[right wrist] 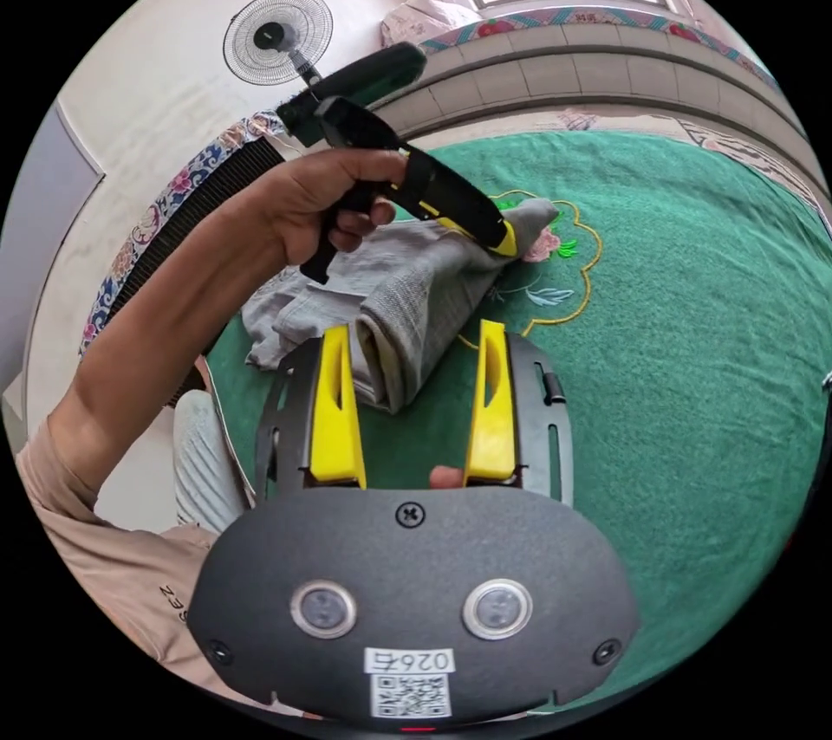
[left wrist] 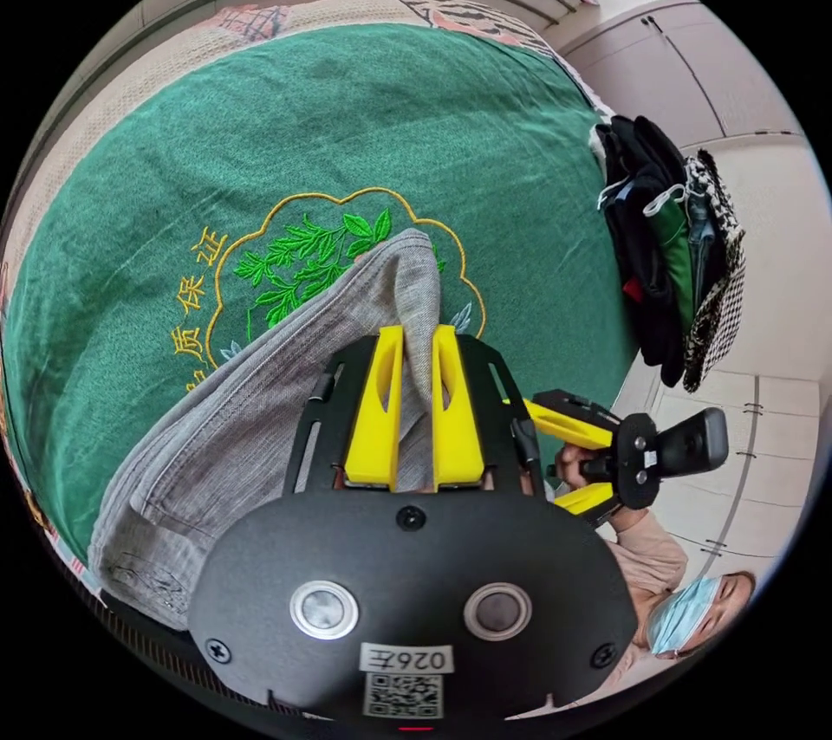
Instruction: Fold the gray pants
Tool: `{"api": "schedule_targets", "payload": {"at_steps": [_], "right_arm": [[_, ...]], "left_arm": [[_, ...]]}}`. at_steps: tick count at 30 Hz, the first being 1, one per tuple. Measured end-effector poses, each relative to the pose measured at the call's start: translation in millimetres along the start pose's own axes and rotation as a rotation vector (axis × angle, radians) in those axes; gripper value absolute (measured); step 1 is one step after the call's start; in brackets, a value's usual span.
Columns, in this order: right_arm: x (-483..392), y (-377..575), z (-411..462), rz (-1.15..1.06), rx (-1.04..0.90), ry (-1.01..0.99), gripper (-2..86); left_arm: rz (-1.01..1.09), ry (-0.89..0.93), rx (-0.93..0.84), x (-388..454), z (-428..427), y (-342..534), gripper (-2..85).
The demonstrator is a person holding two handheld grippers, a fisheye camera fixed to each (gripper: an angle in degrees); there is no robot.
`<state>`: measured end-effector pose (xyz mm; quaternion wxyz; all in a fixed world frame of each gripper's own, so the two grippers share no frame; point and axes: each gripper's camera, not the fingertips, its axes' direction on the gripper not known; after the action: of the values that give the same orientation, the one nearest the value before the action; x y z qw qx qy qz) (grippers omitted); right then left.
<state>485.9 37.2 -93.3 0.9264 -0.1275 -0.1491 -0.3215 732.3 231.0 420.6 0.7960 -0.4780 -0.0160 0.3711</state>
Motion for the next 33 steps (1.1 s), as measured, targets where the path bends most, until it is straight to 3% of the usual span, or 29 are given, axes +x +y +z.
{"api": "schedule_targets", "payload": {"at_steps": [4, 7, 13, 18, 26, 33], "right_arm": [[25, 16, -27, 0.036, -0.029, 0.017, 0.9], [52, 40, -93, 0.094, 0.039, -0.078, -0.8], [57, 114, -245, 0.092, 0.163, 0.058, -1.1], [27, 173, -306, 0.071, 0.282, 0.106, -1.2], [-129, 164, -237, -0.178, 0.310, 0.174, -1.1], [-261, 163, -55, -0.408, 0.261, 0.105, 1.8]], "left_arm": [[0.012, -0.075, 0.026, 10, -10, 8, 4.9], [0.067, -0.013, 0.058, 25, -22, 14, 4.4], [0.241, 0.246, 0.201, 72, -47, 30, 4.2], [0.381, 0.364, 0.256, 69, -80, 63, 4.3], [0.365, 0.525, 0.403, -81, -160, 171, 3.0], [0.159, 0.496, 0.524, -282, -186, 313, 1.3]]}}
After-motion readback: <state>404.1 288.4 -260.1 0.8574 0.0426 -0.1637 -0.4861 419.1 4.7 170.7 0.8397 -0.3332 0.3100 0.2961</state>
